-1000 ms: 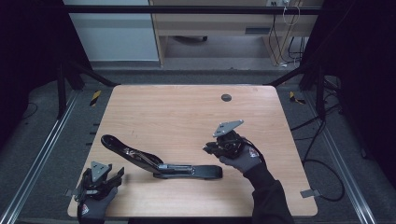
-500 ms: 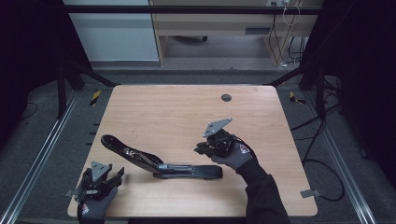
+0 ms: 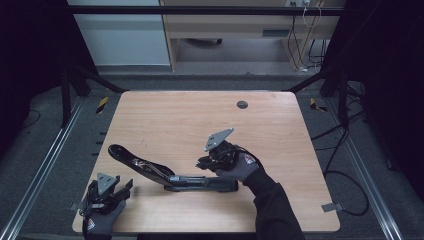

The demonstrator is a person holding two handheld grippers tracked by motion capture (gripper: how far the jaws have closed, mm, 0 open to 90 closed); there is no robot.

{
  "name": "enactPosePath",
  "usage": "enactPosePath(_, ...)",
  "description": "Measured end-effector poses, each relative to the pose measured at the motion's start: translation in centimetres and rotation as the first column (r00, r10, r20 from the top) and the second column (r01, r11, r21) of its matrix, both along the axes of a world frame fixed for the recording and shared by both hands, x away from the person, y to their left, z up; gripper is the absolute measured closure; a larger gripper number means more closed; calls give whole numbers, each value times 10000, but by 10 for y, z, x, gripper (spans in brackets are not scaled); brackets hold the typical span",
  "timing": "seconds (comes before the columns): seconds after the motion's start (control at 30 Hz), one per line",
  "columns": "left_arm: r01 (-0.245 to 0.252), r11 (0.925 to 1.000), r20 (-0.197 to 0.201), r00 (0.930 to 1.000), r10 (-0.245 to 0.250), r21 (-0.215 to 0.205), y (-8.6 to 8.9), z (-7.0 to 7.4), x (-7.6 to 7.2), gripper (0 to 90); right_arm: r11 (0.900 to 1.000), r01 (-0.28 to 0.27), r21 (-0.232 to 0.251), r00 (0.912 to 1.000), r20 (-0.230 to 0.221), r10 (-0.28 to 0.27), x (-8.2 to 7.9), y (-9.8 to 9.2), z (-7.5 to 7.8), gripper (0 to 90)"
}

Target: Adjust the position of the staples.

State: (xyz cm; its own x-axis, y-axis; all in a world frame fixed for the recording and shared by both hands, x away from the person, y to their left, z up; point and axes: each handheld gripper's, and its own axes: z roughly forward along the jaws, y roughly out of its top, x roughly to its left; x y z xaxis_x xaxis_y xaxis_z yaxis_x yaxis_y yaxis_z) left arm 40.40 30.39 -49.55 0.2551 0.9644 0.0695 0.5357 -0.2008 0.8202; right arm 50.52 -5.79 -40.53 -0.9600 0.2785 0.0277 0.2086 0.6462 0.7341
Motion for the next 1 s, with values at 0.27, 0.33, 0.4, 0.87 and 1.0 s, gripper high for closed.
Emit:
enactPosePath(0.27, -15, 10000, -6, 10000, 15, -66, 1, 0, 0, 485, 9978, -638, 168, 9980, 44, 637, 1, 7, 0, 783)
enactPosePath(0.33, -14, 10000, -9, 10000, 14, -59, 0, 0, 0, 485, 9976, -668, 187, 9978, 26, 667, 1, 7, -1, 783)
enactPosePath(0.4, -6, 10000, -12, 10000, 6, -42, 0, 0, 0, 484, 9964, -829, 186, 9965, 47, 829, 2, 9, -3, 783)
enactPosePath(0.87, 0, 10000, -8, 10000, 0, -81, 1, 0, 0, 484, 9915, -1271, -284, 9919, -32, 1271, 0, 16, -11, 784)
enactPosePath(1.0, 7, 10000, -12, 10000, -7, -67, 1, 0, 0, 484, 9891, -1384, -499, 9904, -124, 1380, 0, 17, -14, 784)
